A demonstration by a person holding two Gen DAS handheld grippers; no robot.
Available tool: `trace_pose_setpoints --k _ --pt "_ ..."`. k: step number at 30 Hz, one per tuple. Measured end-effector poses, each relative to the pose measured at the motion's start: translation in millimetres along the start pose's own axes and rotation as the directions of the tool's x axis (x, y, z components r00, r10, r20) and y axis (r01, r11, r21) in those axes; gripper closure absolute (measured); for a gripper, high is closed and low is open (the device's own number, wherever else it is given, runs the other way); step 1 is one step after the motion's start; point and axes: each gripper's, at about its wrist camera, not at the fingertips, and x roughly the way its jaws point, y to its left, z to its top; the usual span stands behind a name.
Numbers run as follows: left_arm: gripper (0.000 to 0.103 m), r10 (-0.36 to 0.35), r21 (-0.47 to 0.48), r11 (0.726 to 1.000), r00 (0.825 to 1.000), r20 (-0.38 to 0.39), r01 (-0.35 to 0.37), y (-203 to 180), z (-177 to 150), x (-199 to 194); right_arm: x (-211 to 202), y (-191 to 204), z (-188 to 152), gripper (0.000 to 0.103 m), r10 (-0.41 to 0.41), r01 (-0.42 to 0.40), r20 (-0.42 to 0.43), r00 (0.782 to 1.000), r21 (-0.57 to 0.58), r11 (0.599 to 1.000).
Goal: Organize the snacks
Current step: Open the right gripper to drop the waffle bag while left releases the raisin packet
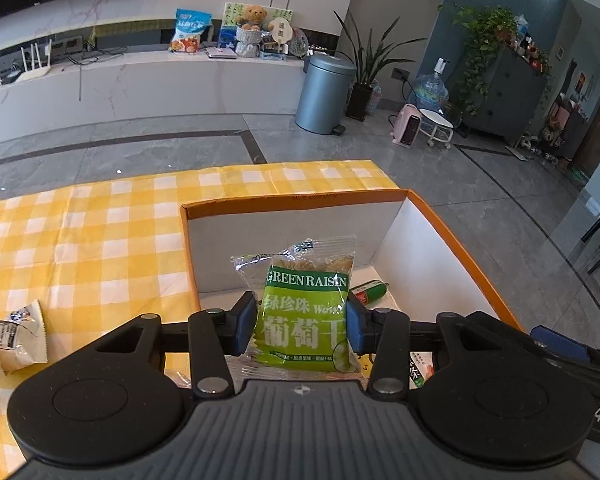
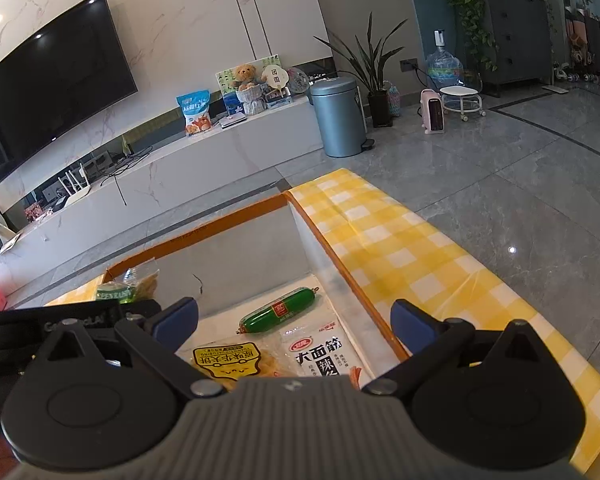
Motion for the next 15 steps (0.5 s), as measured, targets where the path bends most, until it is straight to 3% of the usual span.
trace_pose_setpoints --k 1,2,5,9,15 --pt "0.045 -0.005 -0.004 1.0 1.0 -0.005 0.005 1 1 1 0 0 0 0.003 0.0 0.0 0.0 1.0 0.0 1.0" --pt "0.033 -0.002 -0.011 1.0 1.0 -0.011 0.001 1 2 1 0 0 0 0.003 0.0 0.0 0.0 1.0 0.0 1.0" --pt "0.019 -0.014 -0.026 1.0 0.999 0.029 0.015 6 1 -7 -1 1 0 0.003 -0.003 0.003 -0.002 1.0 -0.005 1.0" --pt "0.014 -0.019 0.013 1.0 0.993 0.119 0.017 4 -1 -30 -1 1 0 0.003 -0.006 0.006 -0.004 1.0 -0.01 1.0" --pt "0.014 -0.02 0.057 0.998 0.986 0.164 0.01 -2 4 -51 -2 0 0 0.003 0.001 -0.001 -0.004 1.0 0.007 1.0"
